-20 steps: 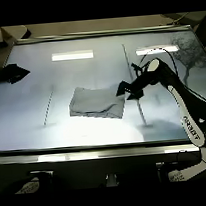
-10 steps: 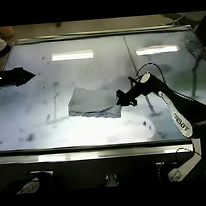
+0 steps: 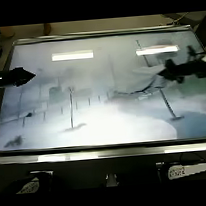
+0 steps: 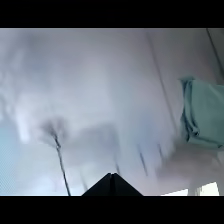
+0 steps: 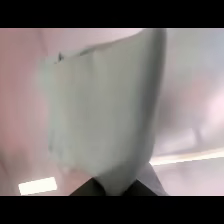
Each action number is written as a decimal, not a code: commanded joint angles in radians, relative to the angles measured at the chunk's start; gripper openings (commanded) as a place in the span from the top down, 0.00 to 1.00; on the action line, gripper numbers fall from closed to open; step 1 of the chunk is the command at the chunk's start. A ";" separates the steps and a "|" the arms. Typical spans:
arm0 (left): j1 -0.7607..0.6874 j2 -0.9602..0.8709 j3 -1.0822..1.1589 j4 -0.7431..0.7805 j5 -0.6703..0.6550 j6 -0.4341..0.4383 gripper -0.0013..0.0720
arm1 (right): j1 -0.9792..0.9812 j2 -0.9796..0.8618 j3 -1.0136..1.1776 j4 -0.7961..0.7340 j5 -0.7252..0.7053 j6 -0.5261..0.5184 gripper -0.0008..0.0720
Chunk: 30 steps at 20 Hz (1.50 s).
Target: Fold the shirts.
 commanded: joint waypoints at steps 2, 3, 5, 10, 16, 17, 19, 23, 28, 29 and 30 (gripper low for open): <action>0.000 0.000 0.000 0.000 0.000 0.000 0.93 | -0.321 0.052 0.007 -0.248 0.299 0.047 0.97; 0.000 0.000 0.000 0.000 -0.001 0.000 0.93 | -0.358 0.058 -0.010 -0.328 0.362 0.045 0.97; 0.000 0.000 0.000 0.000 -0.012 0.000 0.93 | -0.422 0.117 -0.132 -0.473 0.342 0.050 0.97; -0.001 0.000 0.000 0.000 -0.034 0.000 0.93 | -0.584 0.282 -0.561 -0.497 0.095 0.099 0.96; -0.001 0.000 0.000 0.000 -0.034 0.000 0.93 | -0.599 0.307 -0.685 -0.526 0.076 0.093 0.96; -0.001 0.000 0.000 0.000 -0.034 0.000 0.93 | -0.599 0.312 -0.686 -0.546 0.084 0.119 0.96; -0.001 0.000 0.000 0.000 -0.034 0.000 0.93 | -0.599 0.323 -0.710 -0.549 0.081 0.167 0.96; -0.004 0.000 0.000 0.000 -0.033 0.001 0.93 | -0.599 0.340 -0.721 -0.552 0.085 0.230 0.63; -0.005 0.000 0.000 0.001 -0.031 0.000 0.93 | -0.598 0.396 -0.452 -0.685 0.190 0.161 0.10; -0.010 -0.004 0.001 0.011 -0.015 0.000 0.94 | -0.594 0.398 -0.356 -0.639 0.173 0.170 0.10; -0.027 -0.015 0.015 0.063 0.001 0.000 0.94 | -0.569 0.398 -0.260 -0.563 0.138 0.161 0.10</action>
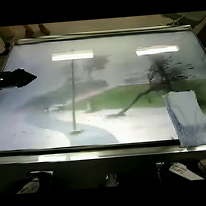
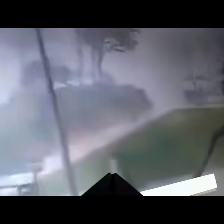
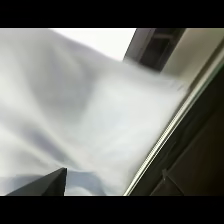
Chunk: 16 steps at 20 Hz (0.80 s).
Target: Fold the shirts.
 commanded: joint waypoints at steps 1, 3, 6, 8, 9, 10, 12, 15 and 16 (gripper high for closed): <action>-0.056 -0.038 0.048 0.183 0.031 -0.024 0.94 | 0.084 0.016 0.299 0.129 -0.072 -0.026 0.11; -0.177 -0.134 0.156 0.574 -0.024 -0.174 0.94 | 0.292 0.016 0.422 0.147 -0.191 -0.062 0.12; -0.315 -0.273 0.244 0.862 -0.117 -0.295 0.44 | 0.698 -0.003 0.445 0.043 -0.198 0.006 0.12; -0.344 -0.327 0.208 0.759 -0.243 -0.352 0.05 | 0.896 -0.077 0.442 -0.003 -0.064 0.116 0.12; -0.342 -0.322 0.141 0.689 -0.243 -0.349 0.07 | 0.946 -0.125 0.442 0.056 0.006 0.106 0.12; -0.332 -0.298 0.061 0.631 -0.209 -0.349 0.07 | 0.971 -0.163 0.442 0.113 0.063 0.103 0.12; -0.297 -0.237 -0.052 0.570 -0.122 -0.368 0.07 | 0.995 -0.203 0.442 0.139 0.106 0.104 0.12; -0.257 -0.225 -0.055 0.581 -0.102 -0.393 0.07 | 0.998 -0.200 0.442 0.101 0.117 0.103 0.12; -0.247 -0.226 -0.055 0.581 -0.102 -0.393 0.07 | 0.998 -0.200 0.442 0.101 0.116 0.103 0.12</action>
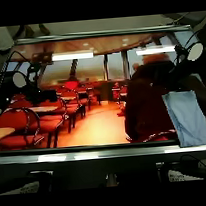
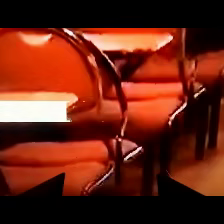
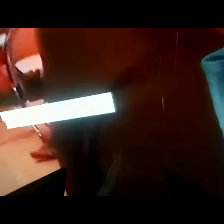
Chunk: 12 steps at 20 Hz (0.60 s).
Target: Fold the shirts.
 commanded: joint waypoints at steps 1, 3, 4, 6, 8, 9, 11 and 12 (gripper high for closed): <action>0.034 0.010 -0.032 -0.017 0.019 -0.026 0.07 | 0.034 -0.018 0.003 -0.002 0.043 0.008 0.12; 0.044 0.009 -0.032 -0.018 0.020 -0.026 0.07 | 0.034 -0.018 0.003 -0.002 0.043 0.008 0.12; 0.044 0.007 -0.032 -0.017 0.020 -0.026 0.07 | 0.034 -0.018 0.003 -0.002 0.043 0.008 0.12; 0.043 0.005 -0.032 -0.018 0.020 -0.026 0.07 | 0.034 -0.018 0.003 -0.002 0.043 0.008 0.12; 0.043 0.004 -0.032 -0.017 0.020 -0.026 0.07 | 0.034 -0.018 0.003 -0.002 0.043 0.008 0.12; 0.043 0.004 -0.032 -0.017 0.020 -0.026 0.07 | 0.034 -0.018 0.003 -0.002 0.043 0.008 0.12; 0.043 0.004 -0.032 -0.018 0.020 -0.026 0.07 | 0.034 -0.018 0.003 -0.002 0.043 0.008 0.12; 0.043 0.004 -0.032 -0.017 0.020 -0.026 0.07 | 0.034 -0.018 0.003 -0.002 0.043 0.008 0.12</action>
